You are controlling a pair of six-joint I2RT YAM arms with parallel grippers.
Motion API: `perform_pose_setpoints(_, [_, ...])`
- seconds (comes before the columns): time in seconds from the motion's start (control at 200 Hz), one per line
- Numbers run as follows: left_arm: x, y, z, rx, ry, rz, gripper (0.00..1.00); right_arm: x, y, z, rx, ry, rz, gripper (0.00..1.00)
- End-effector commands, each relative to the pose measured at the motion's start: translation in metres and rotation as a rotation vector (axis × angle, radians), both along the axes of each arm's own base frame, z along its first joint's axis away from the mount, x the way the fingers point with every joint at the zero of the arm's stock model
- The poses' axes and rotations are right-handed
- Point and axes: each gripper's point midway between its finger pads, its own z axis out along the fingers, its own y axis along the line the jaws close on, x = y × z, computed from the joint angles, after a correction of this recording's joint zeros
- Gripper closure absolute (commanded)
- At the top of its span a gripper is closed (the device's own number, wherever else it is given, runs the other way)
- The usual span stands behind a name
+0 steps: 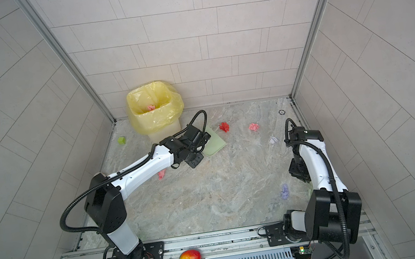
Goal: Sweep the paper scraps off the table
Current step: 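Lower the dustpan near the purple scrap with left while right brush approaches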
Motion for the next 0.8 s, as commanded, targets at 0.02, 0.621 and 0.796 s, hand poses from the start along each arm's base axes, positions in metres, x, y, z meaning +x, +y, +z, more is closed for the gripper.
perform_pose_setpoints(0.02, [-0.014,0.002,-0.004,-0.016,0.033,0.006,1.00,-0.005,0.011,-0.016,0.066,0.037,-0.069,1.00])
perform_pose_setpoints(0.621, [-0.040,-0.001,-0.033,-0.009,0.109,-0.005,1.00,0.010,0.065,-0.010,0.189,-0.095,0.003,1.00])
perform_pose_setpoints(0.796, [-0.048,0.000,-0.040,-0.002,0.132,-0.008,1.00,0.020,0.088,-0.006,0.220,-0.132,0.052,1.00])
